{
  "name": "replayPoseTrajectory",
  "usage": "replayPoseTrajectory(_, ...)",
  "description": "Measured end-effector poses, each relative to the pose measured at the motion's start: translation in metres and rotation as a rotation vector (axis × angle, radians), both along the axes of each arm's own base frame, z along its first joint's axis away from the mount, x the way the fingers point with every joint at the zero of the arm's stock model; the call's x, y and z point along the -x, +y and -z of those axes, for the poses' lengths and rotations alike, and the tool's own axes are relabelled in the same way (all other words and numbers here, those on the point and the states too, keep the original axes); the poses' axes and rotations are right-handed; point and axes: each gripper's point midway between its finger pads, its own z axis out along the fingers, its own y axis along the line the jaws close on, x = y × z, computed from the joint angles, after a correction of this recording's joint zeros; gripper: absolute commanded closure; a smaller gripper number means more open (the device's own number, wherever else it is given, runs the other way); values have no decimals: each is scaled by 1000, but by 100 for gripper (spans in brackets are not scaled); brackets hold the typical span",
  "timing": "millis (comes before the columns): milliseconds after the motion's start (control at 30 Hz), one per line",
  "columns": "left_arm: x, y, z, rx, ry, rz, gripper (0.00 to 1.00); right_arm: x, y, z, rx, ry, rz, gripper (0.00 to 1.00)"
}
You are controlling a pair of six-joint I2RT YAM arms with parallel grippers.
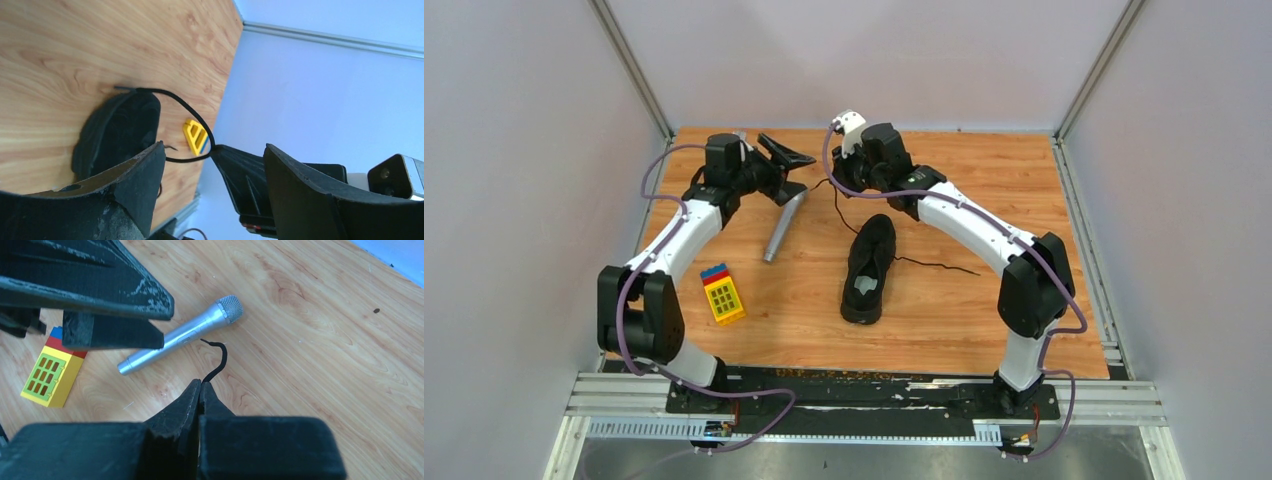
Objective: Tie the shoes
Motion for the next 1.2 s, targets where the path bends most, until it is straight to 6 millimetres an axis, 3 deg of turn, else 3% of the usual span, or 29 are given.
replayPoseTrajectory(167, 2, -16, 6, 53, 114, -3, 22, -5, 4, 3, -2, -16, 17, 100)
replayPoseTrajectory(267, -3, -25, 9, 68, 160, -6, 33, -5, 8, 2, -8, -21, 15, 100)
replayPoseTrajectory(567, -9, -33, 27, 75, 257, -24, 48, -7, 14, -7, -32, -53, 21, 100)
replayPoseTrajectory(733, -8, -36, 31, 74, 273, -21, 66, -6, 14, -7, -34, -52, 15, 100)
replayPoseTrajectory(833, -7, -36, 31, 72, 272, -19, 84, -5, 16, -7, -37, -49, 5, 100)
replayPoseTrajectory(933, -7, -36, 31, 69, 272, -20, 89, -3, 17, -7, -40, -47, -8, 100)
replayPoseTrajectory(1000, -7, -36, 32, 65, 275, -21, 98, -2, 19, -7, -41, -47, -15, 100)
replayPoseTrajectory(1167, -7, -35, 33, 60, 271, -21, 100, 3, 15, -6, -31, -48, -18, 99)
replayPoseTrajectory(1200, -8, -35, 33, 59, 268, -20, 100, 6, 13, -6, -27, -45, -18, 94)
